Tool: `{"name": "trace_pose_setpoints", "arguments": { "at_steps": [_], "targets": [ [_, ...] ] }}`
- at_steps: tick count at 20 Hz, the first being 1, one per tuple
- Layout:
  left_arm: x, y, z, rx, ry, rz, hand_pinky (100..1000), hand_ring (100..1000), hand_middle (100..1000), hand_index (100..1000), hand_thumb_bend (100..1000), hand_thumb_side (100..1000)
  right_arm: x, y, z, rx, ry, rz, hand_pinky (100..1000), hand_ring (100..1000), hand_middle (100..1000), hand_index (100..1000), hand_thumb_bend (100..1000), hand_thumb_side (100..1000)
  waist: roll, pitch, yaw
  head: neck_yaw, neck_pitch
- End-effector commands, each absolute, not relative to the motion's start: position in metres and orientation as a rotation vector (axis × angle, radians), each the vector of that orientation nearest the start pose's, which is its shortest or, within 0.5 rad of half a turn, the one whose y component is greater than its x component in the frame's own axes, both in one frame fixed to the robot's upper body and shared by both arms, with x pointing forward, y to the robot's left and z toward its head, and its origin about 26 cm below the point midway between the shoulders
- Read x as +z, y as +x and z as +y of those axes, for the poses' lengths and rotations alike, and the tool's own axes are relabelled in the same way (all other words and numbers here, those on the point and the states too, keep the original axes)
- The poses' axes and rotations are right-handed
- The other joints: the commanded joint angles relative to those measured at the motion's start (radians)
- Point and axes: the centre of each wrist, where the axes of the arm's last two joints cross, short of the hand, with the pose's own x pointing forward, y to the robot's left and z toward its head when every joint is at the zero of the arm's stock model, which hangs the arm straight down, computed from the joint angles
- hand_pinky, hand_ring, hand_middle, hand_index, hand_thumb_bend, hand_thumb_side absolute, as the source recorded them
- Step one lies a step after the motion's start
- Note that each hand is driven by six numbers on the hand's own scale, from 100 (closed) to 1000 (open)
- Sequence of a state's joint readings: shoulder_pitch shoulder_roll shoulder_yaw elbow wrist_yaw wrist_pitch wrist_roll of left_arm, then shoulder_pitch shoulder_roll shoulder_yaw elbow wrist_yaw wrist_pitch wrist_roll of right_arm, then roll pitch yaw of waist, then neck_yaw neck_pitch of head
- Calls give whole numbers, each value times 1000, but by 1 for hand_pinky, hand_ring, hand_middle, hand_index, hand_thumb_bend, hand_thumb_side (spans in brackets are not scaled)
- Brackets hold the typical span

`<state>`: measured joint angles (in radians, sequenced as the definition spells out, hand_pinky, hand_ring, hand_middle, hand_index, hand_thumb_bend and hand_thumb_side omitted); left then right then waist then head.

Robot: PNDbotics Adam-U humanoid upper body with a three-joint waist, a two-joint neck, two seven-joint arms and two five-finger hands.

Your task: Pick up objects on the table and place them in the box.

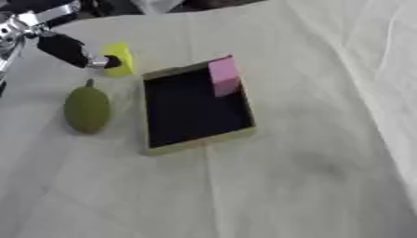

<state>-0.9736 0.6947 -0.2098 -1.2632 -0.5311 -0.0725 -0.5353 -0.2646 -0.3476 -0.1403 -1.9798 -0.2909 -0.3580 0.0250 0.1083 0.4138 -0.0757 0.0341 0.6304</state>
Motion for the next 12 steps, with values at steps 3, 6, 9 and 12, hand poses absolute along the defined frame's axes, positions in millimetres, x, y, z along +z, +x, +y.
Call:
{"name": "trace_pose_setpoints", "arguments": {
  "at_steps": [3, 6, 9, 12],
  "targets": [
    [335, 428, 317, -1452, 925, -1586, 986, 911, 848, 943, 596, 382, 209, 295, -299, 202, 41, -2638, 912, 988, 557, 835, 100, 644, 15, 4, -12, -5, -27],
    [338, 427, 321, -1462, 946, -1570, 988, 911, 847, 943, 614, 374, 210, 295, -299, 209, 38, -2642, 913, 988, 556, 835, 100, 643, 22, 12, -20, -8, -34],
    [340, 427, 325, -1466, 963, -1549, 990, 914, 847, 946, 620, 372, 211, 295, -299, 215, 32, -2645, 914, 990, 555, 835, 100, 644, 32, 19, -31, -9, -39],
    [340, 428, 330, -1453, 982, -1513, 989, 914, 847, 946, 624, 359, 212, 296, -298, 221, 30, -2645, 914, 992, 555, 836, 100, 644, 39, 28, -39, -9, -46]
  ]
}}
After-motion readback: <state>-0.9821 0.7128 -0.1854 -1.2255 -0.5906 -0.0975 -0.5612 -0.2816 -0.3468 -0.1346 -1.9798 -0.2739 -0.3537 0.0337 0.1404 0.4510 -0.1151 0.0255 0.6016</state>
